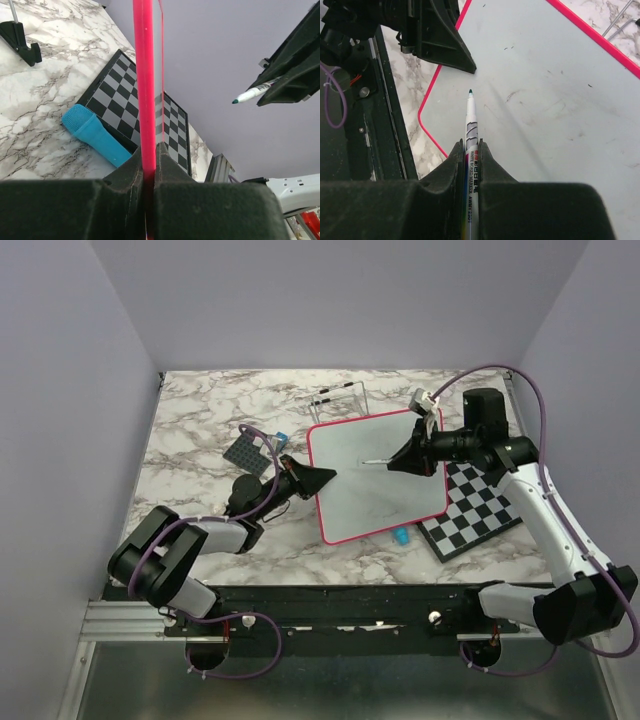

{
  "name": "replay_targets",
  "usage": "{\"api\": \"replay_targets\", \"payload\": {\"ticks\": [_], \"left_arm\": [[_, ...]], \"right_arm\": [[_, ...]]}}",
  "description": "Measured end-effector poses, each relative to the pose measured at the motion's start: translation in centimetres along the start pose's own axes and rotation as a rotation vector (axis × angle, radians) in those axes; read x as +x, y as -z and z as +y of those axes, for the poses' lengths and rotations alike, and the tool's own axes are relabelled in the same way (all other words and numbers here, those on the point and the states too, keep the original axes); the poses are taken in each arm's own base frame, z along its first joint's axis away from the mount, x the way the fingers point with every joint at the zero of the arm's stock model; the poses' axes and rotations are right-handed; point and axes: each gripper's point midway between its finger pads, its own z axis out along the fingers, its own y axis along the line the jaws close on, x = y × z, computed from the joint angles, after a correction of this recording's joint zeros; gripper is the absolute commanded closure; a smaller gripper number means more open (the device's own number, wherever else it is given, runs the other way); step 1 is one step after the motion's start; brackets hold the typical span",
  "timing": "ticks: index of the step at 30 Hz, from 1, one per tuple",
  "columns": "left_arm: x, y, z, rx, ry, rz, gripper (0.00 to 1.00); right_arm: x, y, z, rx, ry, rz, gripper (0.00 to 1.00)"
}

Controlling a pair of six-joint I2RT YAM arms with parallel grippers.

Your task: Write a sentence on the whiteboard

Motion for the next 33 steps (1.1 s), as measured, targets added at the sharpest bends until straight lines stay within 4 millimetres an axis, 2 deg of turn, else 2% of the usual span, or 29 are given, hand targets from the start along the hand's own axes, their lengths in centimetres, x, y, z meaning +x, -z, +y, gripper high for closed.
{"api": "replay_targets", "payload": {"ticks": [5,13,20,33], "left_arm": [[0.0,-0.1,0.0,0.006,-0.003,-0.003,1.0],[-0.1,-0.3,-0.6,0.038,-0.04,0.007,1.0],[-0.2,-0.5,-1.1,0.063,-0.066,0.014,1.0],[-0.3,-0.5,-1.3,0.073,-0.082,0.017,1.0]], "right_arm": [[0.5,-1.4,-0.9,-0.046,-0.032,0.005,0.99],[-0.2,-4.1,-3.1,-0.12,-0.108,-0.024,0.99],[-1.9,-4.4,-3.3,-0.146,-0.101,-0.068,0.99],[-2.3,-4.8,-3.8,-0.146,-0.129,-0.087,0.99]]}}
